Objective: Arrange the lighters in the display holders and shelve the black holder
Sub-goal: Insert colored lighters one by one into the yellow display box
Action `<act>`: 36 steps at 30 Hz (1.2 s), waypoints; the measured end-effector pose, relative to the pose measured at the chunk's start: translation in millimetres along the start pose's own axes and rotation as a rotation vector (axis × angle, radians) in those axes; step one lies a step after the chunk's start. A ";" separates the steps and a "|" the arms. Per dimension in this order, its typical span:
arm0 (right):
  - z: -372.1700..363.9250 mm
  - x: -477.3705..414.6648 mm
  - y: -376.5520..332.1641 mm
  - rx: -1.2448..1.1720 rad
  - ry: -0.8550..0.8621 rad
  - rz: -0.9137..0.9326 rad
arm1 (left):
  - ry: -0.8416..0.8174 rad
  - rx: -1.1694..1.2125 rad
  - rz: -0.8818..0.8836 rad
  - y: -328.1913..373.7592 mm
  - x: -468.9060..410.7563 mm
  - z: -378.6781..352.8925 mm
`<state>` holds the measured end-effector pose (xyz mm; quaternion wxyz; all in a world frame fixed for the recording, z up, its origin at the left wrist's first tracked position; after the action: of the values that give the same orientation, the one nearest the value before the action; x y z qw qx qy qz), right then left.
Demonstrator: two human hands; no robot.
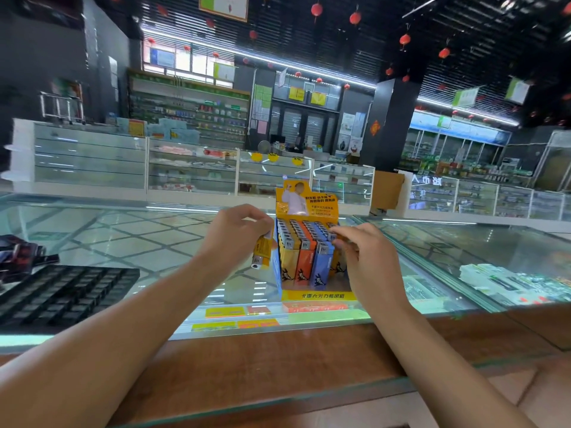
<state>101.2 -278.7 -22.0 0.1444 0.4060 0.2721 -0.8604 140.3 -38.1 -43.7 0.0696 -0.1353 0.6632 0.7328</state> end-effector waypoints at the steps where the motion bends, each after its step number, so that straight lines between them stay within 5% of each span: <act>1: -0.1 -0.1 -0.6 0.004 -0.001 0.002 | -0.001 0.010 0.000 1.3 0.8 -0.3; 16: -5.6 3.6 -0.7 0.038 -0.054 -0.053 | -0.009 0.095 -0.038 5.9 0.4 -0.2; 25: 11.8 6.0 -6.8 -0.027 0.084 -0.078 | -0.008 0.239 -0.125 20.3 3.8 5.3; 28: 29.6 10.2 -27.4 -0.148 0.189 0.072 | -0.046 0.311 -0.084 19.7 6.6 0.9; 36: 14.2 27.9 -80.8 -0.066 0.111 0.525 | -0.141 0.259 -0.075 23.5 17.1 -13.2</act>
<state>36.9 -222.3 -7.9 0.3605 0.5045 0.1932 -0.7604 118.7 -55.1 -27.3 0.1601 -0.0981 0.7402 0.6456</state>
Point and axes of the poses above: each hand's wrist, its own x-axis away from the middle knuckle, its own z-axis out of the back of the hand, y = z × x, the point moved 10 cm from there along -x, towards the middle knuckle, and after that the axes turned 1 degree about -z, right-handed, at the moved point
